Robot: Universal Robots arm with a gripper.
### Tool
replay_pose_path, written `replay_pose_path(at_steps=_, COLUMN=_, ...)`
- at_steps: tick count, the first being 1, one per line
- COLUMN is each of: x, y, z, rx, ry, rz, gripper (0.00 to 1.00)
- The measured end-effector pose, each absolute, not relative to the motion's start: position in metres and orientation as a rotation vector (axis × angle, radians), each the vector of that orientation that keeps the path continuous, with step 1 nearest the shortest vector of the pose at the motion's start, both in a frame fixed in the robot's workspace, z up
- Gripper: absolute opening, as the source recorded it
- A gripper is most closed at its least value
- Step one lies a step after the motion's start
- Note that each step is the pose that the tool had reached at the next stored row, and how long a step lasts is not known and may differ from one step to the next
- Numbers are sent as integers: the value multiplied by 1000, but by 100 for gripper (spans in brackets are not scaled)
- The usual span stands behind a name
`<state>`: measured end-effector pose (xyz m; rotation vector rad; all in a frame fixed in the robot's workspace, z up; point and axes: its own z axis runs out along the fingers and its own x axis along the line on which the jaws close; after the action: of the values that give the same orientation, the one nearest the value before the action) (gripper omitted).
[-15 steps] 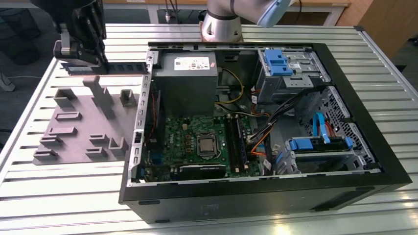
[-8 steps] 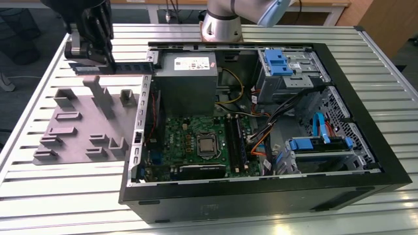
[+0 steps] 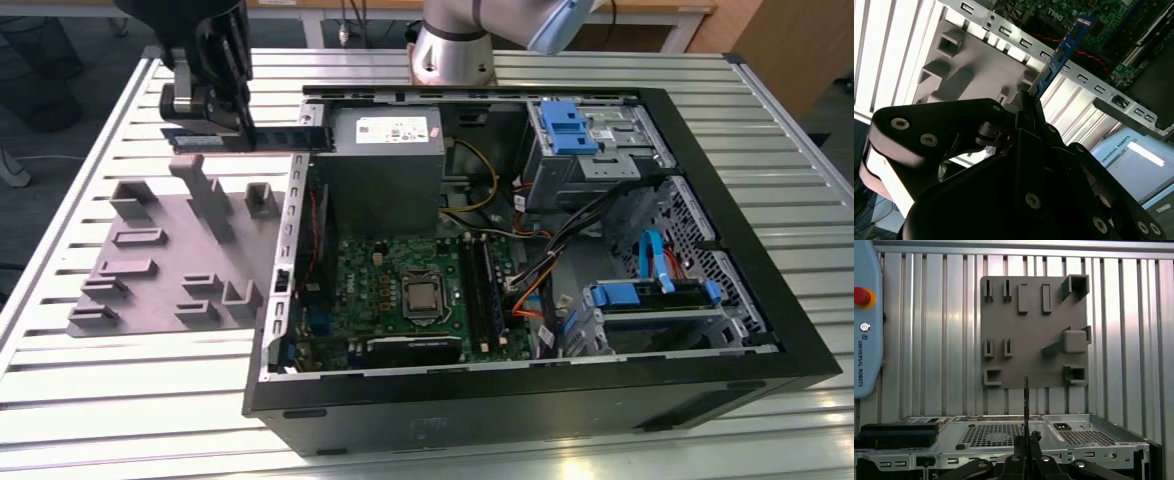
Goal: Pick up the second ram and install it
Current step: 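Pick up the second ram and move it above second insertion slot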
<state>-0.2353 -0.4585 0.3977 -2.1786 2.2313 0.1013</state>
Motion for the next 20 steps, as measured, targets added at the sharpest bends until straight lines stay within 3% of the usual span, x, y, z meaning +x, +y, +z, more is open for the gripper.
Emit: replay_pose_path(at_steps=20, x=-194, y=-458, z=397, rx=-2179, ry=2231, rz=101, gripper=14)
